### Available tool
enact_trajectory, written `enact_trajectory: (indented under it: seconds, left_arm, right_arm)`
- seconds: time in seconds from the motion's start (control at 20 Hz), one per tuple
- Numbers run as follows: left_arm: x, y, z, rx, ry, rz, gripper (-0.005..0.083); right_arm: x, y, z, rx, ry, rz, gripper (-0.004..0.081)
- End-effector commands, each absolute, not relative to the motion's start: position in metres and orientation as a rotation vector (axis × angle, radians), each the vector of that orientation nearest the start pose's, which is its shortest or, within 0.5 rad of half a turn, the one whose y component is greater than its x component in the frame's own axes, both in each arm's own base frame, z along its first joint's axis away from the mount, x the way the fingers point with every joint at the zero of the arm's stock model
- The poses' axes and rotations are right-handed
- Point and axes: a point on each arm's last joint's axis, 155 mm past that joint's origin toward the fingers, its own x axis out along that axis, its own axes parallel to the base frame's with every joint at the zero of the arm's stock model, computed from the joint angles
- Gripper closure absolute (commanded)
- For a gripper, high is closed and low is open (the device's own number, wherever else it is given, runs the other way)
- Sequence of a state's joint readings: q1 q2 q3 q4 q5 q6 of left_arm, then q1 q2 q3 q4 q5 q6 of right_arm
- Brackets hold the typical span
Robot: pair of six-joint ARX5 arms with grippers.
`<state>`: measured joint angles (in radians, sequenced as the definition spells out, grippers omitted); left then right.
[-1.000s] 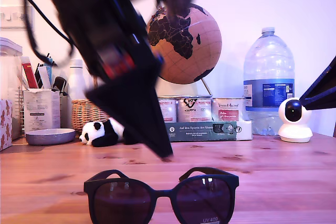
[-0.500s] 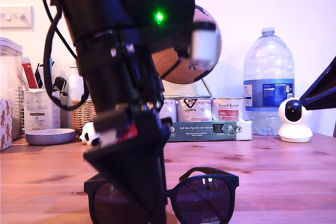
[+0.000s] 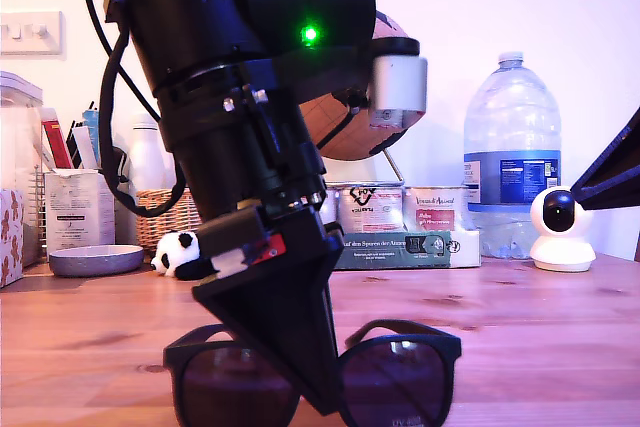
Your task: Pick up the sunglasses and close them, then place them back on the table
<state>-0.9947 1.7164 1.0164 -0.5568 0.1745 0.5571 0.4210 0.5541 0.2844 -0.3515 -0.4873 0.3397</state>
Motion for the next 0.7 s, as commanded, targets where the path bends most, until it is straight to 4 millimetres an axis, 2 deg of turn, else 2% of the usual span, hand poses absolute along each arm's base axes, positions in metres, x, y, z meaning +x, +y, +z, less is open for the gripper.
enact_trajectory:
  seconds: [0.0,0.2,0.4,0.65]
  left_arm:
    - [0.167,-0.320,0.012,0.973,0.927,-1.365,0.0799]
    - [0.165,-0.316,0.011,1.008,0.930,-1.380,0.0797]
    - [0.174,-0.306,0.014,1.108,0.905,-1.299,0.0797]
    - [0.175,-0.318,0.050,1.129,0.754,-1.279,0.0797]
  right_arm:
    - [0.180,0.176,0.104,0.320,0.773,0.771,0.0778]
    - [0.181,0.176,0.105,0.327,0.774,0.766,0.0769]
    - [0.191,0.169,0.110,0.358,0.764,0.692,0.0770]
    - [0.207,0.166,0.134,0.366,0.716,0.652,0.0773]
